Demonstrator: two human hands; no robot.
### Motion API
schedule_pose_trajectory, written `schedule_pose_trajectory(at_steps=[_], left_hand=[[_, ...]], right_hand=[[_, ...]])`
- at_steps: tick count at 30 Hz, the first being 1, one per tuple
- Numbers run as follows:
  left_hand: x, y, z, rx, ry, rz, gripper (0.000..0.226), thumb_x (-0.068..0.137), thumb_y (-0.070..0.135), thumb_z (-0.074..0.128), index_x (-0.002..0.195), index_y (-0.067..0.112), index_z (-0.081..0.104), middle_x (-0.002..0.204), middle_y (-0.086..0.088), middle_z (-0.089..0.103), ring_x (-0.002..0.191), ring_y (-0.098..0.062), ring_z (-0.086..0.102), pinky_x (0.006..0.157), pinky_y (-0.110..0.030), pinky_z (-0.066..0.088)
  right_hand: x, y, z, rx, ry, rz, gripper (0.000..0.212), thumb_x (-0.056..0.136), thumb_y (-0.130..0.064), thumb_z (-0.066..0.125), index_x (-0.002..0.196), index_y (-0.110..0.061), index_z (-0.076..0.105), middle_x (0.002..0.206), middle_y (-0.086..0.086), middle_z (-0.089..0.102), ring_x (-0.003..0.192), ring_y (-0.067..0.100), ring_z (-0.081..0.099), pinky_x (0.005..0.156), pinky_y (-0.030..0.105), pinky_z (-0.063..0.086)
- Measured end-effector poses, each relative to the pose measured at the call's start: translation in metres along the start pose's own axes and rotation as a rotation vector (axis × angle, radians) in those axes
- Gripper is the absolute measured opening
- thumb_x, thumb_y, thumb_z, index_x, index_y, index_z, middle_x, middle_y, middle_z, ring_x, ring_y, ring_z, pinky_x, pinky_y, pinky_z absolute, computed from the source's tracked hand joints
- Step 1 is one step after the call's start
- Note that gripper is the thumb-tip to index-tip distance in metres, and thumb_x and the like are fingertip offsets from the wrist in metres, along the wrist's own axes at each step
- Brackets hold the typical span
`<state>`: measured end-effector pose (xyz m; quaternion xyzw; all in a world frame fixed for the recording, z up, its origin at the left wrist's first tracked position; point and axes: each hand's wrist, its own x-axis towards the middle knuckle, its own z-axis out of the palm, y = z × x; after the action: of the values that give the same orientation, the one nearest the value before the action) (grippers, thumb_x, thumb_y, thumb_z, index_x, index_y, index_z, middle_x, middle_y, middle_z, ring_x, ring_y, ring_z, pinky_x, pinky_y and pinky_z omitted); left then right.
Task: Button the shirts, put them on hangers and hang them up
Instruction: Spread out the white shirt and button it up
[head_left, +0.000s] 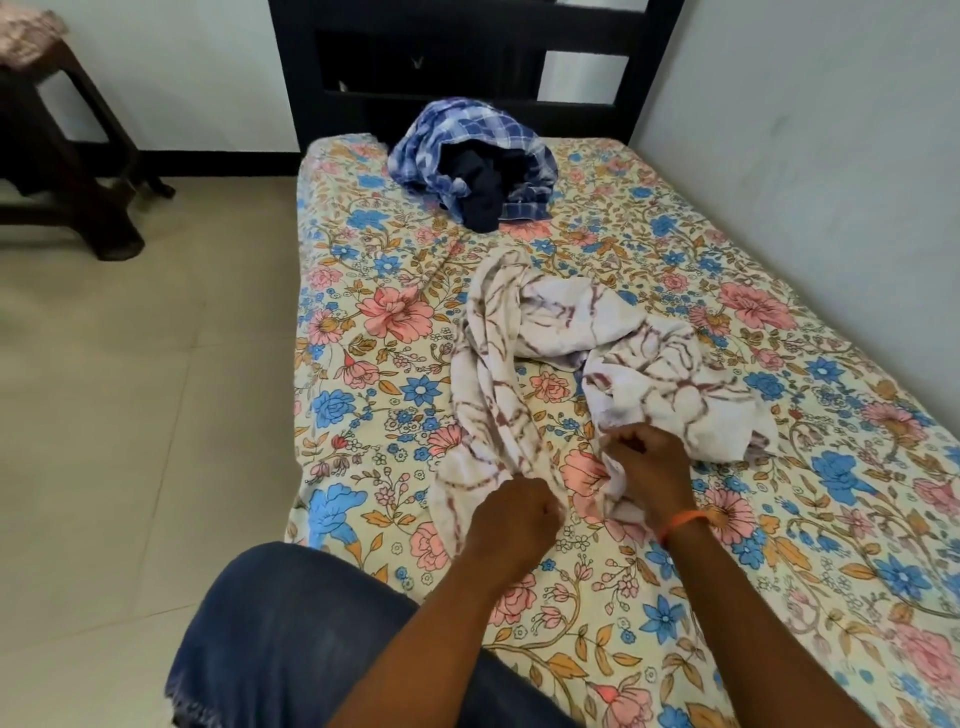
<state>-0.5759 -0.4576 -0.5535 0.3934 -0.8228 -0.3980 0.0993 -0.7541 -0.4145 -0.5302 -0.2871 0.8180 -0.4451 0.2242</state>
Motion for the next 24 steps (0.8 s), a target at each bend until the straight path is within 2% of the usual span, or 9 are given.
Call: schedule_pose_trajectory(at_steps=[1,4,6,9,12,15,18,20,24], left_hand=[[0.001,0.000,-0.001,-0.055,0.022,-0.004,0.018,0.093,0.030,0.050,0.082,0.021,0.059,0.088,0.005,0.066,0.079,-0.012,0.061,0.071,-0.036,0.052],[0.003,0.012,-0.009,-0.339,0.093,-0.026,0.015,0.096,0.033,0.053,0.083,0.028,0.059,0.084,0.012,0.065,0.072,-0.003,0.060,0.066,-0.023,0.047],[0.008,0.023,-0.013,-0.423,0.128,-0.031,0.012,0.095,0.032,0.056,0.086,0.026,0.061,0.085,0.011,0.066,0.074,-0.002,0.060,0.067,-0.020,0.046],[0.011,0.033,-0.006,-0.416,0.092,-0.039,0.011,0.093,0.030,0.056,0.083,0.027,0.061,0.080,0.011,0.065,0.073,0.000,0.058,0.064,-0.019,0.044],[0.008,0.031,0.007,-0.366,0.023,-0.033,0.015,0.093,0.029,0.055,0.079,0.027,0.057,0.074,0.011,0.061,0.067,0.000,0.054,0.060,-0.020,0.041],[0.004,0.020,0.012,-0.334,0.013,-0.046,0.013,0.093,0.027,0.055,0.081,0.023,0.058,0.076,0.008,0.061,0.066,-0.004,0.054,0.060,-0.022,0.042],[0.004,0.013,0.009,-0.323,0.032,-0.083,0.012,0.093,0.023,0.055,0.082,0.021,0.059,0.075,0.008,0.060,0.064,-0.004,0.053,0.057,-0.021,0.038],[0.004,0.012,0.008,-0.322,0.025,-0.089,0.012,0.092,0.021,0.055,0.081,0.019,0.060,0.074,0.008,0.061,0.063,-0.004,0.053,0.057,-0.020,0.038],[0.004,0.010,0.011,-0.288,0.020,-0.081,0.011,0.090,0.022,0.056,0.082,0.017,0.061,0.074,0.006,0.061,0.064,-0.004,0.053,0.058,-0.021,0.040]], right_hand=[[-0.010,-0.001,-0.006,0.159,-0.066,0.051,0.004,0.088,-0.009,0.069,0.086,-0.008,0.072,0.081,0.007,0.075,0.067,0.029,0.069,0.065,0.041,0.059],[-0.031,0.001,-0.030,0.535,-0.385,0.207,0.017,0.095,-0.002,0.056,0.109,0.002,0.065,0.080,0.012,0.070,0.057,0.024,0.064,0.046,0.032,0.051],[-0.035,0.006,-0.038,0.616,-0.465,0.235,0.020,0.095,-0.001,0.054,0.111,0.005,0.063,0.079,0.014,0.065,0.058,0.028,0.059,0.050,0.034,0.050],[-0.036,0.018,-0.036,0.536,-0.295,0.240,0.013,0.092,0.001,0.059,0.095,-0.001,0.072,0.084,0.017,0.071,0.069,0.025,0.065,0.065,0.034,0.057],[-0.040,0.017,-0.028,0.558,-0.314,0.302,0.011,0.091,-0.001,0.063,0.093,-0.003,0.074,0.095,0.023,0.072,0.080,0.032,0.068,0.080,0.046,0.056],[-0.044,0.018,-0.017,0.448,-0.333,0.306,0.014,0.089,0.003,0.064,0.101,0.001,0.070,0.093,0.019,0.073,0.077,0.025,0.067,0.066,0.034,0.058],[-0.049,0.018,-0.008,0.395,-0.316,0.299,0.018,0.088,0.004,0.063,0.103,-0.002,0.072,0.096,0.019,0.074,0.079,0.025,0.066,0.069,0.034,0.056],[-0.050,0.013,-0.009,0.396,-0.271,0.302,0.016,0.088,0.003,0.063,0.097,-0.004,0.075,0.090,0.015,0.076,0.075,0.026,0.068,0.064,0.032,0.056],[-0.049,0.012,-0.014,0.088,-0.171,0.049,0.005,0.087,-0.017,0.074,0.086,-0.019,0.078,0.080,-0.003,0.077,0.075,0.012,0.071,0.066,0.025,0.054]])
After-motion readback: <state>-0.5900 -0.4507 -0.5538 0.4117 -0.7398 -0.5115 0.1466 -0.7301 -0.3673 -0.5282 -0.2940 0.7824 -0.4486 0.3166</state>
